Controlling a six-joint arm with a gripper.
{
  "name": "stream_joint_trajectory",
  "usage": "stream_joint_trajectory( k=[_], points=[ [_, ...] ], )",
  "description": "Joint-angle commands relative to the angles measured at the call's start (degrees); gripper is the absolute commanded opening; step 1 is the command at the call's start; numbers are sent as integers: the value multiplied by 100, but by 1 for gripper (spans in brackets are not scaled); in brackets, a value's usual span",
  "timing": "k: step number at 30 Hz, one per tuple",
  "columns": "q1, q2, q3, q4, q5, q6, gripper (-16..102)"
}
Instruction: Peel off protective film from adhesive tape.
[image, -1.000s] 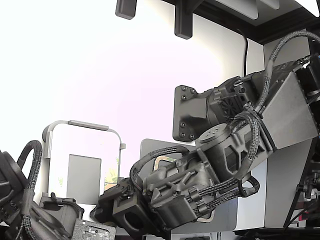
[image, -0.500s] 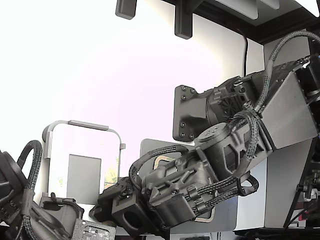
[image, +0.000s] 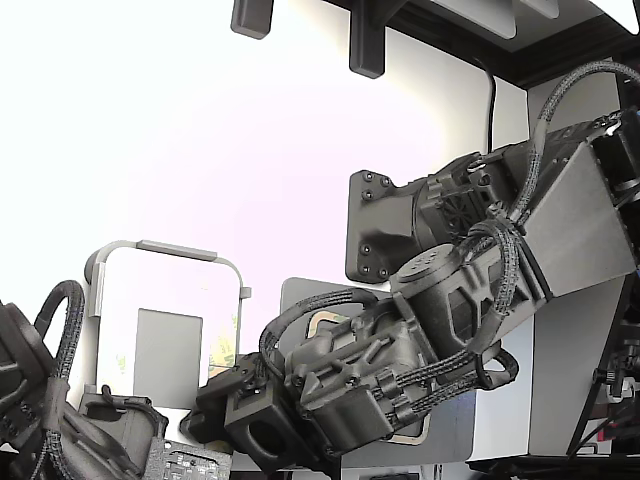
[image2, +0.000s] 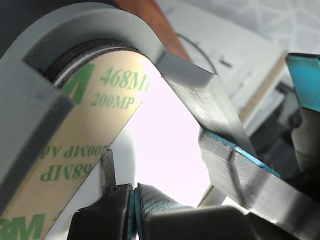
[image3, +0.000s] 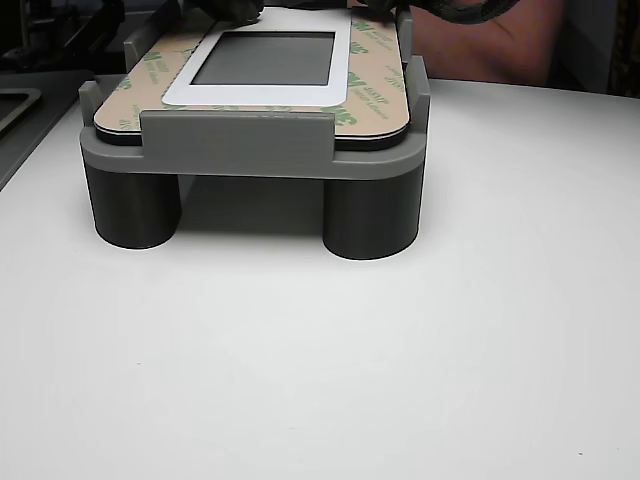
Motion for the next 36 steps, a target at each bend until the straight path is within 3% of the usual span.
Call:
stream_joint_trajectory(
  k=[1, 36],
  points=[
    [-44, 158, -105, -18, 9, 9, -10],
    [9, 193, -79, 9, -62, 149, -10]
  ],
)
